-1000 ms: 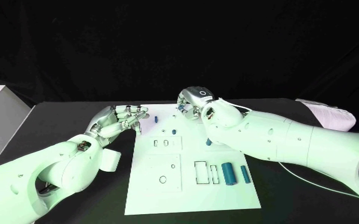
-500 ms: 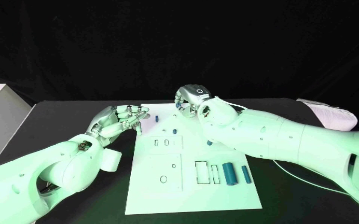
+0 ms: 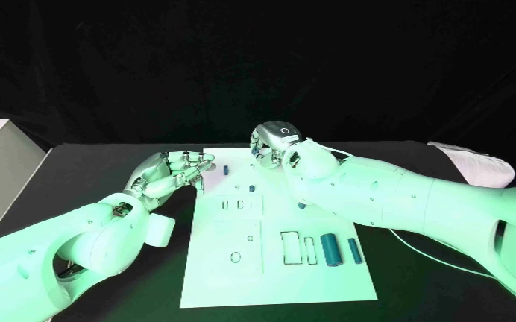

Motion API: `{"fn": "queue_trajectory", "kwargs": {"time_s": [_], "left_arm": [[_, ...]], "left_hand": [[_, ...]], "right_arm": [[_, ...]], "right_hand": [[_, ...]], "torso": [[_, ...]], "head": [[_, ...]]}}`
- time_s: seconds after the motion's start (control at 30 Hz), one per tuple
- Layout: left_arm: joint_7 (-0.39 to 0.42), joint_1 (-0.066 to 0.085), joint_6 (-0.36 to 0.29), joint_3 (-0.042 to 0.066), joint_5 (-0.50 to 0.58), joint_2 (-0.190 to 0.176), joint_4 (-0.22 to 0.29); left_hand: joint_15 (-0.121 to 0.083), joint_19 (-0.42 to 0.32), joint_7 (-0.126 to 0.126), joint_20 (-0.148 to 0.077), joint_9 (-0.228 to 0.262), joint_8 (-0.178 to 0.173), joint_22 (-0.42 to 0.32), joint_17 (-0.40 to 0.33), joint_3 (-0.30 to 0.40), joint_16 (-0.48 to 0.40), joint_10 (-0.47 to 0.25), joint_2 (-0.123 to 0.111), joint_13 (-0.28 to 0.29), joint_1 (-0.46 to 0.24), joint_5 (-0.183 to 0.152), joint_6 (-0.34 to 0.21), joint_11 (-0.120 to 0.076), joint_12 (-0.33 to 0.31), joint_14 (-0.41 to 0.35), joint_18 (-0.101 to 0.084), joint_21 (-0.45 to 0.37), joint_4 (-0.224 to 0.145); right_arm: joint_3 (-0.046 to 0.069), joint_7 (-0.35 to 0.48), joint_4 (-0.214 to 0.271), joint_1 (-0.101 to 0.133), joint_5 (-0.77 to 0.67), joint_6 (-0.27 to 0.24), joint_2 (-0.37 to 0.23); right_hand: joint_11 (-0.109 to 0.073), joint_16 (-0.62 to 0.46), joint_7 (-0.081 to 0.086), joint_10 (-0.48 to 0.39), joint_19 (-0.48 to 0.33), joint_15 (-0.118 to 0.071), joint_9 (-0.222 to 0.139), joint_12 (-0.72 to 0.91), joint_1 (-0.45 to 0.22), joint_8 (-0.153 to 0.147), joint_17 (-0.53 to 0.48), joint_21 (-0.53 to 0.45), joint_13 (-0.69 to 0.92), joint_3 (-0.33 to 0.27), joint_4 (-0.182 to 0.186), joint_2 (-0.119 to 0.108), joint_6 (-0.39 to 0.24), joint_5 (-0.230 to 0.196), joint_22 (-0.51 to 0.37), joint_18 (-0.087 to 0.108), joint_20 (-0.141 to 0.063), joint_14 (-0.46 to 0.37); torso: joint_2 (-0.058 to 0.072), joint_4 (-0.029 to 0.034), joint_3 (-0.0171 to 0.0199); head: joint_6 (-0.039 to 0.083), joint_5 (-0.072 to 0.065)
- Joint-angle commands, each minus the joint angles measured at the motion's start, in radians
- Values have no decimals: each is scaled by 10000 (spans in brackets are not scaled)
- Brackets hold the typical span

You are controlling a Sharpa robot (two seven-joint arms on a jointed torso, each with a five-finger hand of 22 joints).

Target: Assemble the parts on the task board

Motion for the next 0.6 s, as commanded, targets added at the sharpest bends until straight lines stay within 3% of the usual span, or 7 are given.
{"fn": "queue_trajectory", "kwargs": {"time_s": [0.03, 0.6], "left_arm": [[30, 3, 189, 8, -27, 30, 16], [20, 3, 193, 8, -28, 30, 0]], "left_hand": [[10, -90, 11, 11, 9, -49, 9, 16, 35, 29, -72, 68, 9, 70, -62, -74, 19, -5, -74, 145, 31, -10], [12, -101, 13, 12, 12, -49, 18, 16, 43, 34, -75, 66, 10, 66, -64, -77, 22, -4, -79, 145, 45, -17]], "right_arm": [[-13, 101, -67, -6, -51, 279, 39], [-33, -6, -103, -14, -55, 589, 26]], "right_hand": [[-243, 36, 4, 236, 151, -18, 186, 16, -89, 69, -29, 28, 3, 13, -16, -18, -85, 29, 240, -111, -9, 176], [-231, 42, 15, 208, 140, -6, 203, 1, -128, 58, -34, 15, 8, 13, -10, -54, -129, 4, 225, -107, 2, 172]], "torso": [[17, 2, 0], [37, 1, -17]], "head": [[-28, 17], [-47, 39]]}}
